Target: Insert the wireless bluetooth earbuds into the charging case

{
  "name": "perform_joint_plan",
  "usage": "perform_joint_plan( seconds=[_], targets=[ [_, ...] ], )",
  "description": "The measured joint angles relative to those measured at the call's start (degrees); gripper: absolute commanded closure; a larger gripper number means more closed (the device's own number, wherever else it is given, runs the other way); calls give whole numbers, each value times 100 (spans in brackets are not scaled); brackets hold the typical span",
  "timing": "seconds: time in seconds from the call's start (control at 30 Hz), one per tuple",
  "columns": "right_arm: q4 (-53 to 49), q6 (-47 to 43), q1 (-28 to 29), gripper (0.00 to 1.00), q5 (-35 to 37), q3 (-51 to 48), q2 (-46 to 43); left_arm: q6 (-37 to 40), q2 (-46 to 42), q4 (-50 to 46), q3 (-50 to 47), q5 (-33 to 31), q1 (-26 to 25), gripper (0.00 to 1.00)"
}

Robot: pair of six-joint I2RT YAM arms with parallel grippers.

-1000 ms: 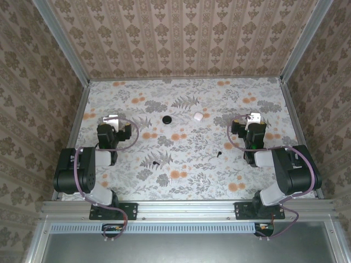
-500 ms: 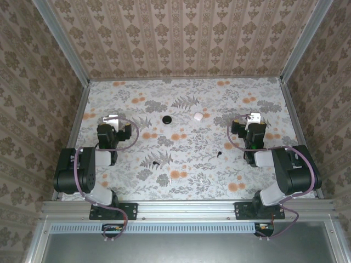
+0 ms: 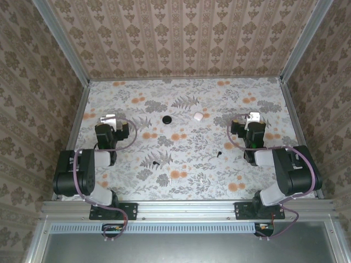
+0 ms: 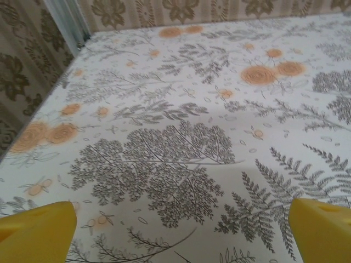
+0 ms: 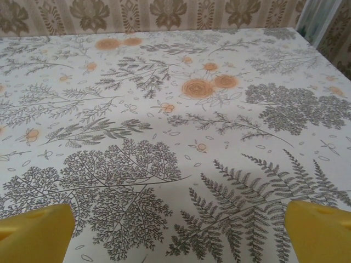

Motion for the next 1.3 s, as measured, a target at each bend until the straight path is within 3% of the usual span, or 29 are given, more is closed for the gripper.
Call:
perform_joint_plan(
  seconds=[0.2, 0.33, 0.5, 0.63, 0.87, 1.03, 1.17, 1.3],
  targets=[
    [-2435, 118, 0, 0, -420, 1600, -623, -96, -1134, -1528, 435, -415, 17, 0],
    [-4162, 782, 20, 2, -476, 2830, -605, -319, -1650, -2896, 1043, -682, 133, 0],
    [-6201, 1810, 299, 3, -459, 4089, 72, -730, -1751, -4557, 1703, -942, 188, 0],
    [-7375, 2420, 949, 11, -525, 4590, 739, -1241, -1744, -5742, 2083, -935, 188, 0],
    [-8303, 3071, 1880, 13, -927, 5633, 1928, -1891, -1740, -6551, 2218, -151, 120, 0],
    [-8644, 3220, 2096, 19, -1056, 6485, 2662, -2177, -1923, -6614, 2050, 378, -684, 0],
    [-8911, 3311, 2133, 21, -1102, 7149, 3259, -2269, -1836, -6675, 2052, 431, -1600, 0],
    [-9119, 3414, 2142, 21, -1086, 7648, 3740, -2315, -1528, -6704, 2059, 413, -2103, 0]
  ],
)
